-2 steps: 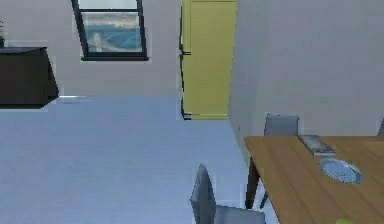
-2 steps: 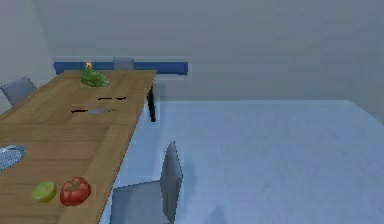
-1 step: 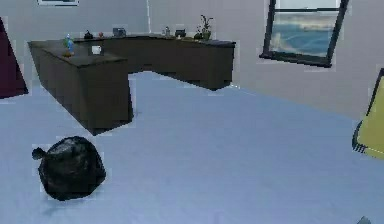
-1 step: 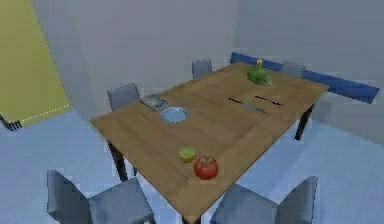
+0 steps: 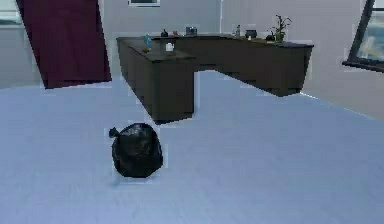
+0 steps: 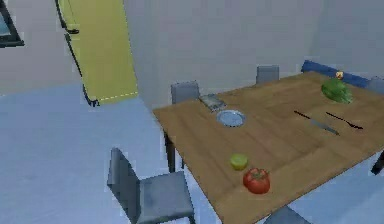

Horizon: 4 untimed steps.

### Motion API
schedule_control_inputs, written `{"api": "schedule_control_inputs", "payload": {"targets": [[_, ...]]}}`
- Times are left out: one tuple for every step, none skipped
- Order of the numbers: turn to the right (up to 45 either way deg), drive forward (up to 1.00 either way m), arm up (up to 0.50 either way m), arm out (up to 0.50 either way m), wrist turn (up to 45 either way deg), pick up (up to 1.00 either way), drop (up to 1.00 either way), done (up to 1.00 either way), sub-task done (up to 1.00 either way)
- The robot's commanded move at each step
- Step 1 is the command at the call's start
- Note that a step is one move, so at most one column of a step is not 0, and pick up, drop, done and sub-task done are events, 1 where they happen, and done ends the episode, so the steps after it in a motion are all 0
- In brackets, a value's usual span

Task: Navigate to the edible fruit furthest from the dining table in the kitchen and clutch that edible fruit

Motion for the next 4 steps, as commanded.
{"api": "schedule_control_inputs", "payload": {"targets": [[0.0,1.00,0.00,0.00,0.0,0.00,0.00,0.00,0.00],[45.0,0.00,0.00,0.00,0.0,0.00,0.00,0.00,0.00],[15.0,0.00,0.00,0.00,0.0,0.00,0.00,0.00,0.00],[0.0,0.30,0.00,0.00,0.0,0.00,0.00,0.00,0.00]]}}
